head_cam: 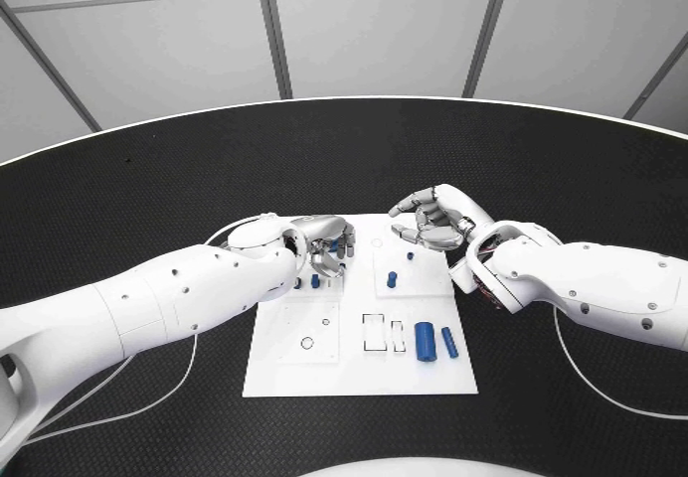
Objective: Assemble the parts on the task board
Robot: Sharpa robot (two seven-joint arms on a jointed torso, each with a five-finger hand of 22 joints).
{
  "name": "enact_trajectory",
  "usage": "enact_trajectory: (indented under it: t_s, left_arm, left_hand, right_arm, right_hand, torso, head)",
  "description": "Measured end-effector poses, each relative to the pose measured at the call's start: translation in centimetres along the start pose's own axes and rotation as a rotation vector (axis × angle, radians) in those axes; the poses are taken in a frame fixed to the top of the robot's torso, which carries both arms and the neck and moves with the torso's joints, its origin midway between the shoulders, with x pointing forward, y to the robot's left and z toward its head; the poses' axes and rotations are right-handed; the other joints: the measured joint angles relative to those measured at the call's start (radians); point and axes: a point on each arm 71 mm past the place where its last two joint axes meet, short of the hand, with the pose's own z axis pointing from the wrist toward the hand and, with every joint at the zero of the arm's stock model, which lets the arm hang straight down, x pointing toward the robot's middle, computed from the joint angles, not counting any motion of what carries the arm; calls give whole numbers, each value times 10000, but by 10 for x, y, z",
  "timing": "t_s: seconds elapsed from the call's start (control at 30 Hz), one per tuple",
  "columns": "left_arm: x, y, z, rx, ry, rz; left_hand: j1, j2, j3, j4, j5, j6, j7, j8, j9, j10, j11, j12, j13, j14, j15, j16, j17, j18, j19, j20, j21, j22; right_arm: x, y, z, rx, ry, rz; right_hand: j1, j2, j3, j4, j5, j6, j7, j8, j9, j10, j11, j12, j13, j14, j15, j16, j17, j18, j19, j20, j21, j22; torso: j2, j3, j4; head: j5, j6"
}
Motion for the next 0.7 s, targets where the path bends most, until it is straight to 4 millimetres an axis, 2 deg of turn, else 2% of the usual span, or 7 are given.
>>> enact_trajectory:
  t_s: [0.7]
  left_arm:
    - [6,3,5,-231,244,27]
  left_hand:
    - [0,1,143,1,9,140,31,-116,-113,91,-14,-116,-131,72,1,38,44,0,102,-34,98,76]
  right_arm:
    - [1,1,0,-10,35,13]
  right_hand:
    - [0,0,28,-28,50,0,0,0,1,0,0,0,1,0,0,0,11,0,0,0,0,1]
  torso:
    - [8,-1,5]
  head:
    - [-7,-45]
